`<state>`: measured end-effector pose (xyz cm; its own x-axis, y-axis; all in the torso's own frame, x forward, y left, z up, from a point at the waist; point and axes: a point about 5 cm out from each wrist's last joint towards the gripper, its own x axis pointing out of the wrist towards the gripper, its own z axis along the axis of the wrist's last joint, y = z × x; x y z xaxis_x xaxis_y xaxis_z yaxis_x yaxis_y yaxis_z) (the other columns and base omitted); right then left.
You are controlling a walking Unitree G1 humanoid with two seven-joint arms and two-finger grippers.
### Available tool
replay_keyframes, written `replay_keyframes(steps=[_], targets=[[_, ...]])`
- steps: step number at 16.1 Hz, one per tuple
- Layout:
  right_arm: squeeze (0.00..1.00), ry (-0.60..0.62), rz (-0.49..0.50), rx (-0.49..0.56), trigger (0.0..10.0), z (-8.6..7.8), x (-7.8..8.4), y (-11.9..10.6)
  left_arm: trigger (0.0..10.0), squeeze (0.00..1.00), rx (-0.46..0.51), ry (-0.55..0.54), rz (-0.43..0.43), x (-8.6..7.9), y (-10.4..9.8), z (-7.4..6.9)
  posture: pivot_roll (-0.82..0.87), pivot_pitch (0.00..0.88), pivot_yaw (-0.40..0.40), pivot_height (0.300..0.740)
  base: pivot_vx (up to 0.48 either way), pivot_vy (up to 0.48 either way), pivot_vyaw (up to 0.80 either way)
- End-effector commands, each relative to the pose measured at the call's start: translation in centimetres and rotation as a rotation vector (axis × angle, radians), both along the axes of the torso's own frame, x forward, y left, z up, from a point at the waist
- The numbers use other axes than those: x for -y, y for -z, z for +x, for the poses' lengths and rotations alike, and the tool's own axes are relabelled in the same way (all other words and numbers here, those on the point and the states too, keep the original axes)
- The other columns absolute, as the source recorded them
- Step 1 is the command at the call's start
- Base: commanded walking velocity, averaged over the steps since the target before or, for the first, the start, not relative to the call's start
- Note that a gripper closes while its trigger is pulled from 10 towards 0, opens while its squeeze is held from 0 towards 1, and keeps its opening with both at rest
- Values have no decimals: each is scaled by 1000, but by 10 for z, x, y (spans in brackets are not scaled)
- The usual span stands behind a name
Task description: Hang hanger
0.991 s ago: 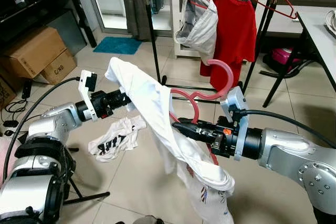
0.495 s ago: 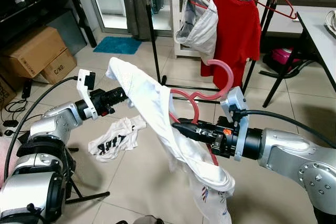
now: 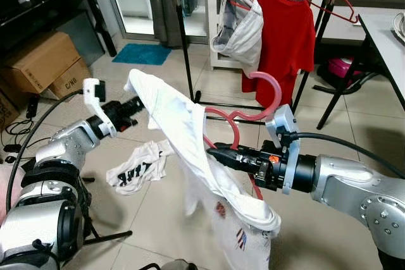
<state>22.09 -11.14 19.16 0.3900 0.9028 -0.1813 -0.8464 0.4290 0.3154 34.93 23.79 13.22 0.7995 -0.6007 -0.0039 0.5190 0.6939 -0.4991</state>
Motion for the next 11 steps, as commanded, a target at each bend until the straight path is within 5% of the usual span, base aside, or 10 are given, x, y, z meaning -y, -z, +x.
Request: replay_keyframes(steps=[1, 5, 6, 11], targets=[[0, -22, 13, 23, 7882, -4, -4, -5, 0, 0, 18, -58, -43, -4, -6, 4, -81, 0, 123, 740, 0, 0, 0], [0, 41, 1, 25, 6078, 4, 0, -3, 0, 0, -17, -227, -76, -18, 5, 0, -80, 0, 123, 740, 0, 0, 0], [0, 71, -2, 24, 4863, 7, 2, -2, 0, 0, -17, -274, -70, -24, 5, -1, -80, 0, 123, 740, 0, 0, 0], [0, 238, -43, 40, 3412, 27, 11, 1, 0, 0, -44, -553, -20, -61, 7, -9, -65, 0, 117, 740, 0, 0, 0]])
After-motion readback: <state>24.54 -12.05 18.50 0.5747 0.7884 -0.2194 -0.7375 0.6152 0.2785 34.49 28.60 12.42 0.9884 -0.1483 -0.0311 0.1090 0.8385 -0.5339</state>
